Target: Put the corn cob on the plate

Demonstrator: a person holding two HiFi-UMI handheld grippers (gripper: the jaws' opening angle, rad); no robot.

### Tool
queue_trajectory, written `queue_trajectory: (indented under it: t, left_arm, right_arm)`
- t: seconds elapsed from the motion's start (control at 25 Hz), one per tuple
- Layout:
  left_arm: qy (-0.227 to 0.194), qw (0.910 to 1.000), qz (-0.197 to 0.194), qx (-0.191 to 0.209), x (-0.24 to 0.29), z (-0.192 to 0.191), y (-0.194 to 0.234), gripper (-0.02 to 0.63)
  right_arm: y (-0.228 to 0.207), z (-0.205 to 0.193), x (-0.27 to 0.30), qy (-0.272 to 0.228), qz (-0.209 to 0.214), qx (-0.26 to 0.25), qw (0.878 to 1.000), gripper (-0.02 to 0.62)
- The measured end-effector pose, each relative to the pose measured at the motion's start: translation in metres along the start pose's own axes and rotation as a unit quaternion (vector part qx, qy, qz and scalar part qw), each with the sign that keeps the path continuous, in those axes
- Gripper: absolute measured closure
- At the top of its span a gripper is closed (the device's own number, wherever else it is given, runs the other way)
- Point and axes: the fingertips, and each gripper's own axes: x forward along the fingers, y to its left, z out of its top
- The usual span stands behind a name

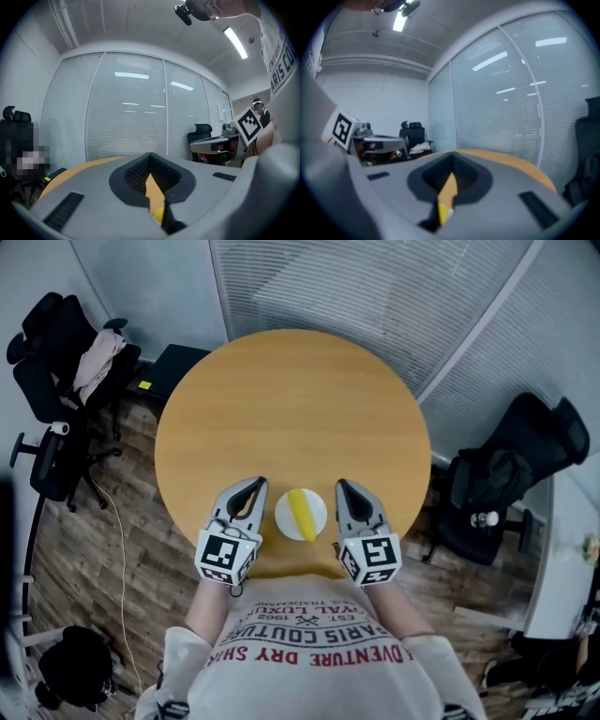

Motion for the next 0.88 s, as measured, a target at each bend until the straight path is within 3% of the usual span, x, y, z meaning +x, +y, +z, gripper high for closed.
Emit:
queue_trajectory:
  t: [0.28,0.88]
  left_arm:
    - [-0.005,1.0,0.005,0.003,0.0007,0.006,-0.0037,0.572]
    - [-0.003,0.9999,0.014,0.003,-0.0018,0.0041,-0.0098,0.572]
  right_arm:
    - [0.003,0.0046,0.0,-0.014,0.023,-0.003,1.0,0.568]
    - [0.0001,0.0036,-0.0049,-0.019,0.023,-0.009,0.999,0.568]
